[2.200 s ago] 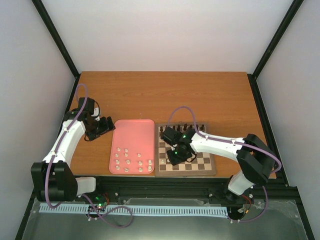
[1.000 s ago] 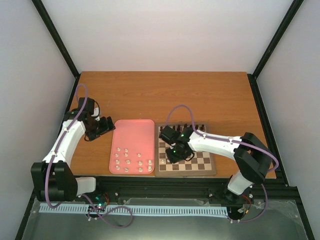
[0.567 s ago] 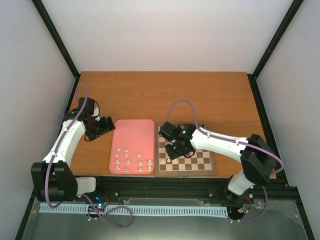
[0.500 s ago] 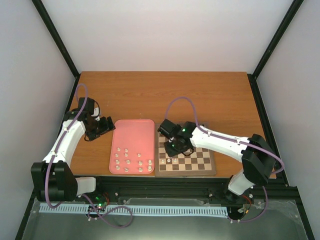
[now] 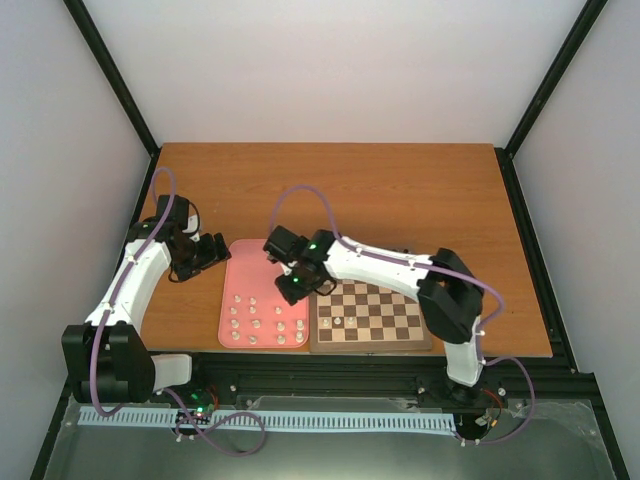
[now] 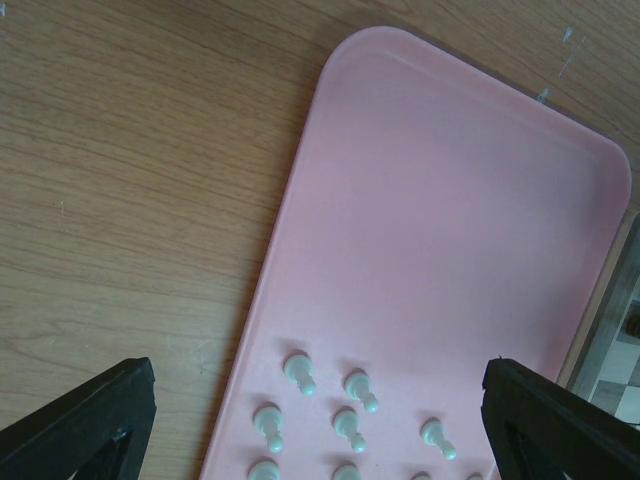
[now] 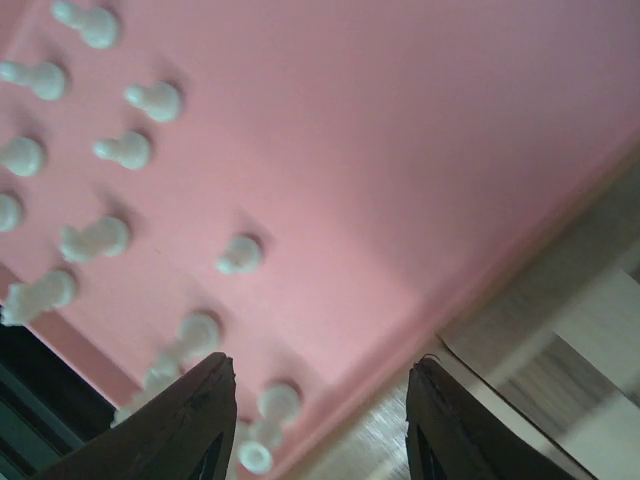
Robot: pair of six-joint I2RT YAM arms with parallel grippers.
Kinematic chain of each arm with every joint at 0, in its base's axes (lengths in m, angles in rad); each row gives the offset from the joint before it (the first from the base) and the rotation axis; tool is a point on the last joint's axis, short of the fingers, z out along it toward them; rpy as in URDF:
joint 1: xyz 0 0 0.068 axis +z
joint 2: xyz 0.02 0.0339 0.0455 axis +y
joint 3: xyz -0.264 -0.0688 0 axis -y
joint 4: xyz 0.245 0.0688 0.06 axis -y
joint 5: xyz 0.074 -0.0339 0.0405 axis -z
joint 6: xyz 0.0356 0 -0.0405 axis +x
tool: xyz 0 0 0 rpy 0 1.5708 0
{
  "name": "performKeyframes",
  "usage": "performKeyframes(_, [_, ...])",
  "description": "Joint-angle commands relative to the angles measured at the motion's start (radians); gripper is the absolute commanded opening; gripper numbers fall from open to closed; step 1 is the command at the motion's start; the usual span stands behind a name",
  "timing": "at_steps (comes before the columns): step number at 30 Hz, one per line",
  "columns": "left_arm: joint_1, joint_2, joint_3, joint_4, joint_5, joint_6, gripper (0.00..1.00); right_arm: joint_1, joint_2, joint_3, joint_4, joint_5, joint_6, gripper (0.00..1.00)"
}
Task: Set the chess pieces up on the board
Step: Pick up the chess piece from the storage box.
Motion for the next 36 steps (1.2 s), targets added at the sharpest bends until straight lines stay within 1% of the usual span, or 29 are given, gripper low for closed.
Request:
performKeyframes(1, [0.004,-0.018,0.013,0.016,0.005,-0.014,1.00,0.044,0.096,0.110,0.010,-0.075,-0.084,0.46])
performKeyframes(11, [0.003,-0.006,0.013,0.023,0.018,-0.016,1.00,0.049,0.227,0.169,-0.001,-0.147,-0.115,0.47])
performKeyframes(18, [0.003,-0.001,0.014,0.022,0.008,-0.015,1.00,0.043,0.276,0.210,-0.011,-0.170,-0.139,0.47])
performKeyframes(26, [0.003,0.015,0.026,0.021,0.002,-0.012,1.00,0.026,0.300,0.225,-0.010,-0.186,-0.146,0.43])
performKeyframes(30, [0.003,0.023,0.031,0.023,0.003,-0.013,1.00,0.022,0.315,0.233,-0.016,-0.189,-0.147,0.39])
performKeyframes(36, [0.003,0.023,0.029,0.022,0.001,-0.012,1.00,0.018,0.321,0.232,-0.015,-0.194,-0.145,0.38])
